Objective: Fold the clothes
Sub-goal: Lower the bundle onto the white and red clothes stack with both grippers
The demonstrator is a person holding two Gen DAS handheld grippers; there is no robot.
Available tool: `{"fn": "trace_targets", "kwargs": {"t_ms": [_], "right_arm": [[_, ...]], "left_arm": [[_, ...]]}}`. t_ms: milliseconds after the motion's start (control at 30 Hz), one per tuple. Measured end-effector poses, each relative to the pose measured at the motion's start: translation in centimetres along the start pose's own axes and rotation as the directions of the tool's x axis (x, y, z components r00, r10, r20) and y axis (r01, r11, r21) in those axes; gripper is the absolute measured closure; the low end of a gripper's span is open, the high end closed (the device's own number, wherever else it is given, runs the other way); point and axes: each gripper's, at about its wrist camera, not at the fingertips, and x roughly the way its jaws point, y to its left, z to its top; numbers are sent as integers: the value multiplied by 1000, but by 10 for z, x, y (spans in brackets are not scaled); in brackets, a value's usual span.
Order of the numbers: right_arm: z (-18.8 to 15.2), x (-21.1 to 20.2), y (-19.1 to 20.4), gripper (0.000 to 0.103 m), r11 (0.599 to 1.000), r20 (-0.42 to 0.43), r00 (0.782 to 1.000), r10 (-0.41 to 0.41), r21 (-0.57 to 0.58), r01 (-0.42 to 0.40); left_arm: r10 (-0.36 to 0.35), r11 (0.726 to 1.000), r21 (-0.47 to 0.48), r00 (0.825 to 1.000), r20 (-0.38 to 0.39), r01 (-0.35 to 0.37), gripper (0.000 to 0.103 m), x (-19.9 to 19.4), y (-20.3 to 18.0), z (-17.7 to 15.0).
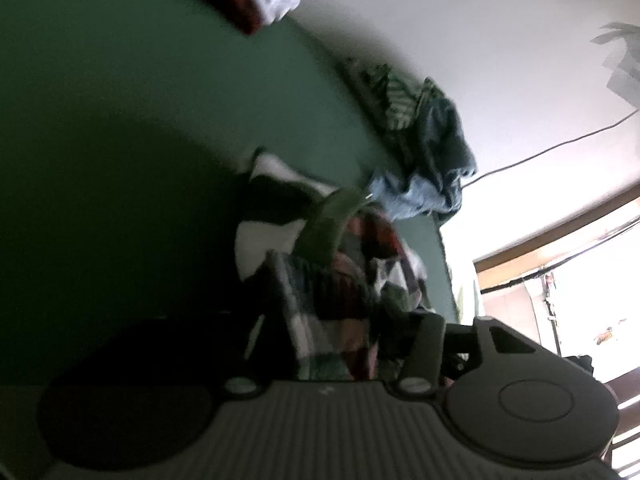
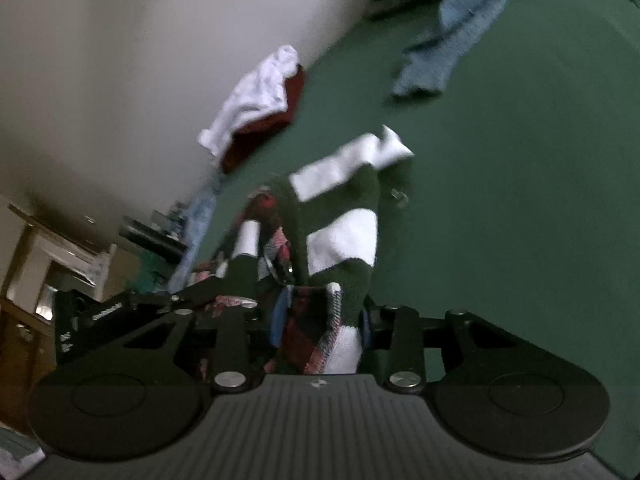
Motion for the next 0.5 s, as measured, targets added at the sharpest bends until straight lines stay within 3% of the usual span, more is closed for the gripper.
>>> {"fn": "trace_targets", "kwargs": {"t_ms": [267, 500], "right_arm": [[73, -5, 41, 68, 993, 34, 993, 110, -38, -109], [159, 28, 105, 68, 979, 104, 979, 177, -122, -164]], "left_arm": [[23, 995, 92, 998, 50, -28, 53, -17, -51, 68], [17, 974, 220, 992, 127, -45, 53, -47, -89, 177]]}}
